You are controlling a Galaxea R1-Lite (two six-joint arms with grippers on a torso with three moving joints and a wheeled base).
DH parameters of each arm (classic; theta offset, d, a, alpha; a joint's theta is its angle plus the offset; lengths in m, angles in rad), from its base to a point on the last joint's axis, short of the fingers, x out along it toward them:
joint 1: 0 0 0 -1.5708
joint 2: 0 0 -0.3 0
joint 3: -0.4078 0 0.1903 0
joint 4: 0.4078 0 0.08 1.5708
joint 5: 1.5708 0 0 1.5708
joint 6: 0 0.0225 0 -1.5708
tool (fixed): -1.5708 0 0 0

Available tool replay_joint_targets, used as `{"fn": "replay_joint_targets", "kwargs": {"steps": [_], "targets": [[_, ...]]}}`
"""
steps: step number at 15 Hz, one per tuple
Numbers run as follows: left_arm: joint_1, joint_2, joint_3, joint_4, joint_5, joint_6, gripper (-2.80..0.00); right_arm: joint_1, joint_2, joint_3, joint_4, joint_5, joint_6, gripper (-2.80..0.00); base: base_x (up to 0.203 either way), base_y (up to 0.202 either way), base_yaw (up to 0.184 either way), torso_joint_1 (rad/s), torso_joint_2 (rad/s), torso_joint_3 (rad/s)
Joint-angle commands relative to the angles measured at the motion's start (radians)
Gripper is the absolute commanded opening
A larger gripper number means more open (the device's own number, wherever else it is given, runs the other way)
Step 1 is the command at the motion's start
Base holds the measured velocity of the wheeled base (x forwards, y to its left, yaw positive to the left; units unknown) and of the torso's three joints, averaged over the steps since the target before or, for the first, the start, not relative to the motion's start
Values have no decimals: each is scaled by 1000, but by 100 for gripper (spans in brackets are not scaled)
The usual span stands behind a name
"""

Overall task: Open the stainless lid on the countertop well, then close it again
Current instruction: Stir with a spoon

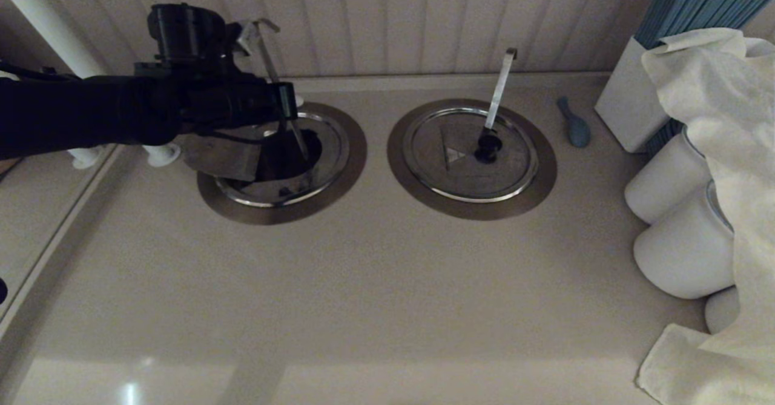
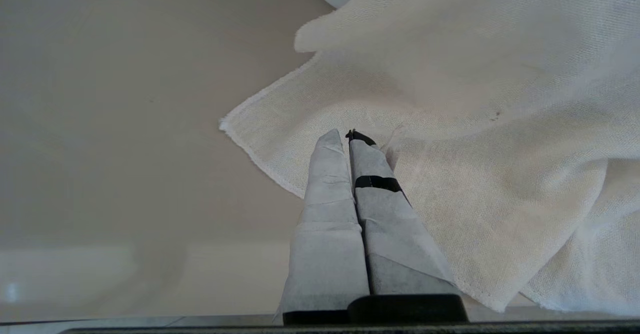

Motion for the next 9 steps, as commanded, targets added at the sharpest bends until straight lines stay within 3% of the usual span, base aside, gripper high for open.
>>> {"fn": "replay_joint_targets", "kwargs": {"steps": [1, 6, 9], "targets": [[3, 48, -29, -6, 51, -1, -280, 0, 0, 0, 0, 1, 0, -280, 0, 0, 0, 0, 0, 0], [1, 99, -49, -32, 123, 48, -280, 0, 0, 1, 0, 1, 0, -280, 0, 0, 0, 0, 0, 0], [-5, 114, -56, -45, 129, 50, -280, 1, 0, 0, 0, 1, 0, -280, 0, 0, 0, 0, 0, 0]]}}
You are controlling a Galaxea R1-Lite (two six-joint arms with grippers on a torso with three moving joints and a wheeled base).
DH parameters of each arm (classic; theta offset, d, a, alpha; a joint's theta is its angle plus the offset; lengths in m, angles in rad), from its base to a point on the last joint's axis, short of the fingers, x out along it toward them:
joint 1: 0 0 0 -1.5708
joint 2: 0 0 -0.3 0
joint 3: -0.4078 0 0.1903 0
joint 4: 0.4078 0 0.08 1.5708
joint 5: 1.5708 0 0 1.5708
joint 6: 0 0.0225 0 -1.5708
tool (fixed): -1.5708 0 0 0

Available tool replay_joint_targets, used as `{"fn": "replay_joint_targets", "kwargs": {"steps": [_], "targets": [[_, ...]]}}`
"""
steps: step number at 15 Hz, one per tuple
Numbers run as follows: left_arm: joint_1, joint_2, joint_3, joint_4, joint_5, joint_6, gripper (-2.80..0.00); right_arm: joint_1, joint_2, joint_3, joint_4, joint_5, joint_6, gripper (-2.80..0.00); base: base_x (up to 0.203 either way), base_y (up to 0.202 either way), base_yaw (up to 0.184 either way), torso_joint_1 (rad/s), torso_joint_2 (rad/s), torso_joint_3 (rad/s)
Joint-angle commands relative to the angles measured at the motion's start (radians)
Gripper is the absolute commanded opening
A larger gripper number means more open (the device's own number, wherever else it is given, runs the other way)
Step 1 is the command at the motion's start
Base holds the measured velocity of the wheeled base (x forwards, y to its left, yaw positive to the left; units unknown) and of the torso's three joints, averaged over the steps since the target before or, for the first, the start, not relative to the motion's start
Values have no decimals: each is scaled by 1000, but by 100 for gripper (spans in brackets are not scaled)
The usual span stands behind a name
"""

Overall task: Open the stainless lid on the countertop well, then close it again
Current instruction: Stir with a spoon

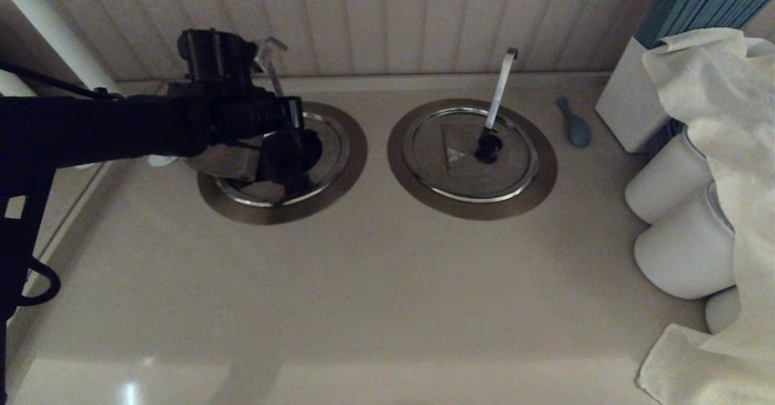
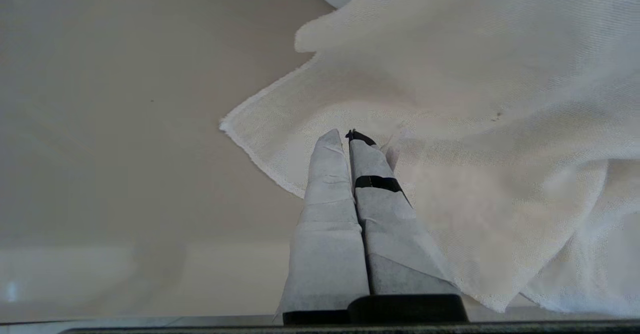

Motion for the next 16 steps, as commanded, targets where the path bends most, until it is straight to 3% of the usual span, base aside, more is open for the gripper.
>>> {"fn": "replay_joint_targets", "kwargs": {"steps": [1, 7, 8, 16], "targets": [[-2, 17, -3, -2, 0, 0, -280, 0, 0, 1, 0, 1, 0, -280, 0, 0, 0, 0, 0, 0], [-20, 17, -1, -2, 36, 9, -280, 2, 0, 0, -2, 1, 0, -280, 0, 0, 0, 0, 0, 0], [-22, 19, -3, -2, 46, 13, 0, 0, 0, 1, 0, 1, 0, -280, 0, 0, 0, 0, 0, 0], [-38, 29, 0, -86, 75, 12, 0, 0, 0, 0, 0, 1, 0, -280, 0, 0, 0, 0, 0, 0]]}}
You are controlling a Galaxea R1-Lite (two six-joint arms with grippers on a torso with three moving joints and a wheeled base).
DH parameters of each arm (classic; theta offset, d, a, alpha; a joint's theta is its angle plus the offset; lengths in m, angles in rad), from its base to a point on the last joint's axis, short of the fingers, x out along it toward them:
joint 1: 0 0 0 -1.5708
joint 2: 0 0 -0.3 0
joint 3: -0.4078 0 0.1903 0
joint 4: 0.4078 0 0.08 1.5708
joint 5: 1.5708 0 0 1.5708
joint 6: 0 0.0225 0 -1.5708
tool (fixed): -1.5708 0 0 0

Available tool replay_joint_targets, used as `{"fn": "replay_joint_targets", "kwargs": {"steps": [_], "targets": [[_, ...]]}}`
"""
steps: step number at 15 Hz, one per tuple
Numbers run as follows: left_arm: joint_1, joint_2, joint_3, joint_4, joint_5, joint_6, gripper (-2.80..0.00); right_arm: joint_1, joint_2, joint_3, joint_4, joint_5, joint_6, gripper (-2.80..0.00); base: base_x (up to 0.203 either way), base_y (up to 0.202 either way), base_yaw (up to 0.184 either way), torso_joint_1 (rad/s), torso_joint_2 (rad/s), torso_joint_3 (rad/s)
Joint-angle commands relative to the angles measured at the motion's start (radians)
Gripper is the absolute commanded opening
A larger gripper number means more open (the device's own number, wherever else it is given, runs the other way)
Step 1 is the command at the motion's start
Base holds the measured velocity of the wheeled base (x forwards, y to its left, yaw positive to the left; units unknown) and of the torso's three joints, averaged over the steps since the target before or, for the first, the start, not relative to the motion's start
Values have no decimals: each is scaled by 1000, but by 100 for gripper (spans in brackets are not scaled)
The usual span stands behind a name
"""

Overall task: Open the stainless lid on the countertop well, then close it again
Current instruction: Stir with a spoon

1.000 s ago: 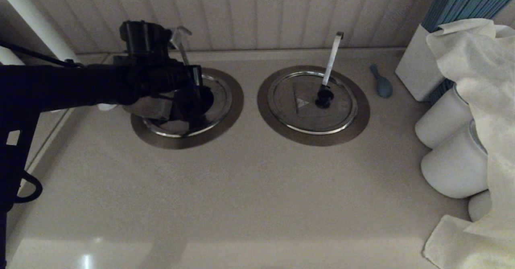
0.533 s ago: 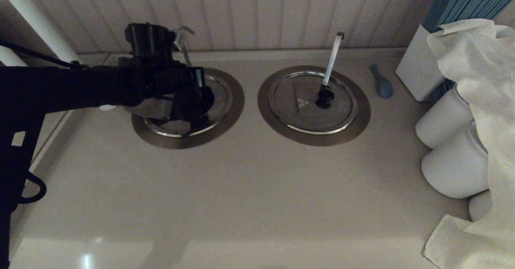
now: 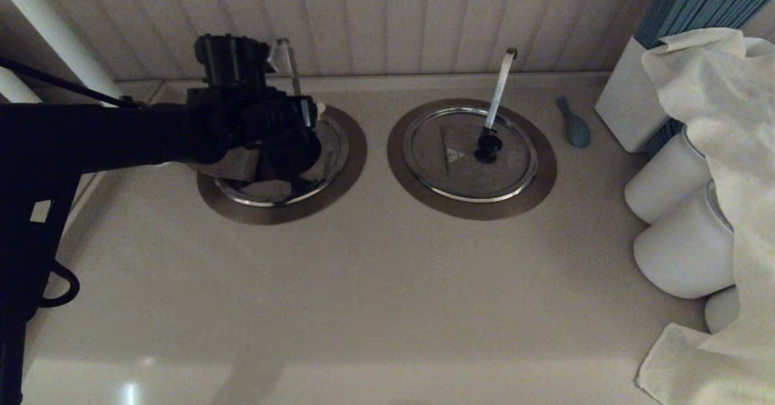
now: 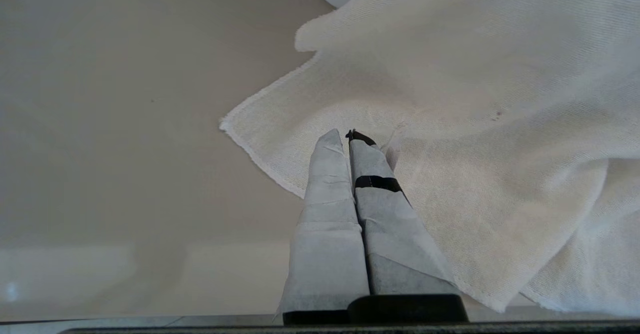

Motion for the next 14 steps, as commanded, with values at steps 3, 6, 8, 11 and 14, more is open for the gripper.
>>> {"fn": "replay_joint_targets", "kwargs": {"steps": [3, 6, 8, 11, 14], "targets": [[2, -6, 3, -2, 1, -6, 0, 0, 0, 1, 0, 1, 0, -280, 0, 0, 0, 0, 0, 0], [5, -51, 20, 1, -2, -9, 0, 0, 0, 1, 0, 1, 0, -280, 0, 0, 0, 0, 0, 0], [6, -68, 28, 1, -4, -10, 0, 0, 0, 0, 0, 1, 0, -280, 0, 0, 0, 0, 0, 0], [8, -102, 38, 3, -4, -15, 0, 0, 0, 0, 0, 1, 0, -280, 0, 0, 0, 0, 0, 0], [34, -127, 41, 8, -5, -19, 0, 0, 0, 0, 0, 1, 0, -280, 0, 0, 0, 0, 0, 0]]}}
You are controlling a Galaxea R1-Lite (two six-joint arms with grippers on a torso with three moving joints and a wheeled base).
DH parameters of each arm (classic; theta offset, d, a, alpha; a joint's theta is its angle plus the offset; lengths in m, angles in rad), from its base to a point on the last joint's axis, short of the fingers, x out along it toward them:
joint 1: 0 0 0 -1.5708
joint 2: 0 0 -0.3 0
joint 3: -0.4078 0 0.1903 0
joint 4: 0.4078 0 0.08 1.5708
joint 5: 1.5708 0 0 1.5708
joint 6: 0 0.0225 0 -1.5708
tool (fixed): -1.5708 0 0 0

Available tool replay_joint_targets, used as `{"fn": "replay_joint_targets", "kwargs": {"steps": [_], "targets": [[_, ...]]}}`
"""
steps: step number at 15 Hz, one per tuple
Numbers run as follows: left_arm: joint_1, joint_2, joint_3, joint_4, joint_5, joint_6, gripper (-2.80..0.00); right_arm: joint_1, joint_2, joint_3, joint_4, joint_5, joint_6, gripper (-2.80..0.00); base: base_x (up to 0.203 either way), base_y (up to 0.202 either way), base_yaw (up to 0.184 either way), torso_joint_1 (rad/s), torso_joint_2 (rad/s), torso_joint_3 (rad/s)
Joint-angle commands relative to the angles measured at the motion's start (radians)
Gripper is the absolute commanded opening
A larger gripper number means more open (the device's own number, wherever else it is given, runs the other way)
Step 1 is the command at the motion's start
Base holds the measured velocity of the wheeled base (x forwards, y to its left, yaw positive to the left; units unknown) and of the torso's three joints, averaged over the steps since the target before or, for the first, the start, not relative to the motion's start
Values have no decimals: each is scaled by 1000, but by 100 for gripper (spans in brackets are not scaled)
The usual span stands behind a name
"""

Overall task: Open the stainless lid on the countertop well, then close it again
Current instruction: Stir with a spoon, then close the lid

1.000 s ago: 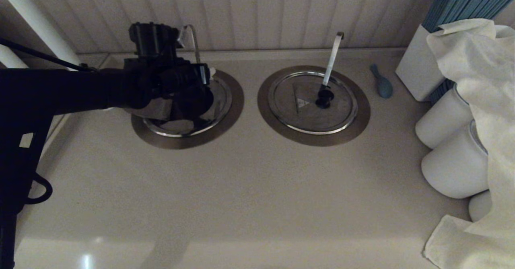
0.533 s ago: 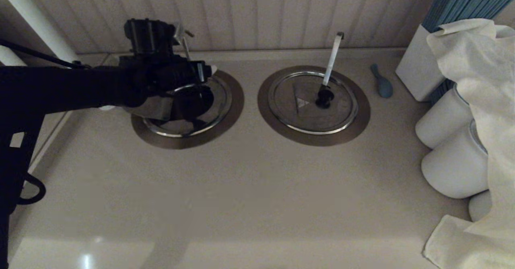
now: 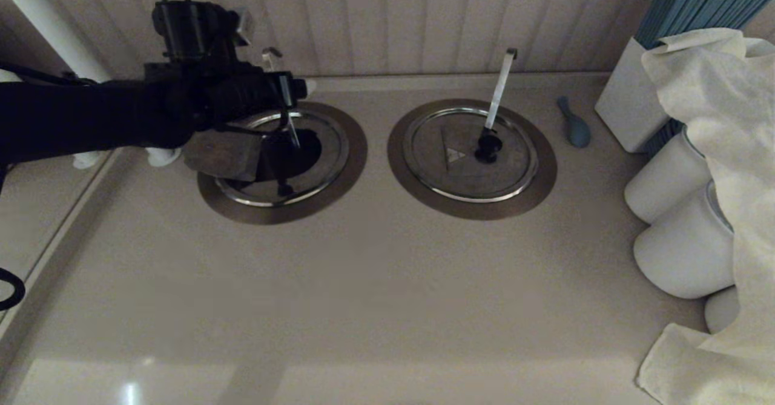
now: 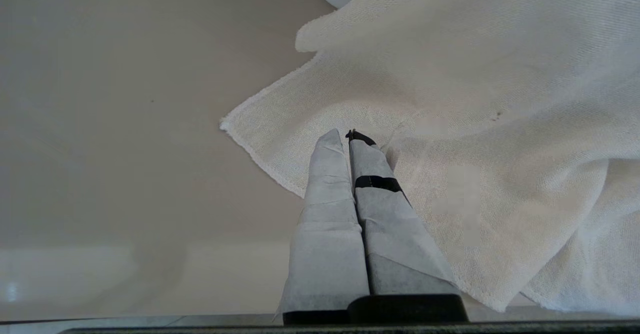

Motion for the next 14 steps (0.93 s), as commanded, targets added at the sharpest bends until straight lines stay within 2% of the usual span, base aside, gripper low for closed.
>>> {"fn": "replay_joint_targets", "kwargs": {"steps": [1, 6, 11, 13, 14], "targets": [[21, -38, 1, 3, -1, -1, 0, 0, 0, 1, 0, 1, 0, -280, 0, 0, 0, 0, 0, 0], [109, -136, -14, 137, -28, -15, 0, 0, 0, 1, 0, 1, 0, -280, 0, 0, 0, 0, 0, 0], [150, -145, -7, 168, -45, -17, 0, 0, 0, 1, 0, 1, 0, -280, 0, 0, 0, 0, 0, 0], [185, -163, -4, 229, -51, -6, 0, 0, 0, 0, 0, 1, 0, -280, 0, 0, 0, 0, 0, 0], [208, -171, -5, 301, -77, 16, 0, 0, 0, 0, 0, 1, 0, -280, 0, 0, 0, 0, 0, 0]]}}
